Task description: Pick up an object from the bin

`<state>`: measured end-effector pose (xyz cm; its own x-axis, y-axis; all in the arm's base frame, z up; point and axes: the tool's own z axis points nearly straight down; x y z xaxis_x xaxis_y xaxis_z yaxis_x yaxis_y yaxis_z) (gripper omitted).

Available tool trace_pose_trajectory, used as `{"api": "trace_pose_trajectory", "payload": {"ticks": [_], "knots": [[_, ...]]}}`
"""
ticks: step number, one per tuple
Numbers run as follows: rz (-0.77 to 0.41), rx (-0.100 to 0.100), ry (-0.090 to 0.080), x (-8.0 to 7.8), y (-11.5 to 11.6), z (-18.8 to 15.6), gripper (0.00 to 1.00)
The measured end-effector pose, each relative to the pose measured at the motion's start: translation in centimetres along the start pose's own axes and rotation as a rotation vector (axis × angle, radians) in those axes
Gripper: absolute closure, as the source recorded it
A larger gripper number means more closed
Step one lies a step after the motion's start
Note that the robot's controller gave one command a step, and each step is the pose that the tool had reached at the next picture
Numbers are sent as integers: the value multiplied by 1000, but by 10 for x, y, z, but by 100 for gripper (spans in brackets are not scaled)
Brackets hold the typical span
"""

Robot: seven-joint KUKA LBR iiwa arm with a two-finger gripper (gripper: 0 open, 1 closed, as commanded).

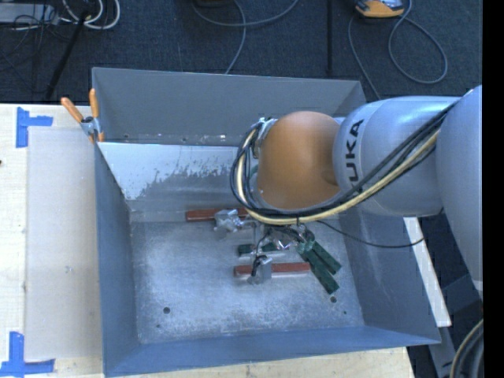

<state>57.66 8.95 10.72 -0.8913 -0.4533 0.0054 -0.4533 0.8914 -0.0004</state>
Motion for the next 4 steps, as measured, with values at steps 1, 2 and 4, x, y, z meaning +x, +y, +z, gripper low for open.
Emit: {"api": "trace_pose_trajectory", "payload": {"ticks": [1,2,4], "knots": [[-161,0,-2,29,-64,39,0],[-159,-2,-5,28,-62,38,100],[-104,4,-17,-48,0,-177,100]]}}
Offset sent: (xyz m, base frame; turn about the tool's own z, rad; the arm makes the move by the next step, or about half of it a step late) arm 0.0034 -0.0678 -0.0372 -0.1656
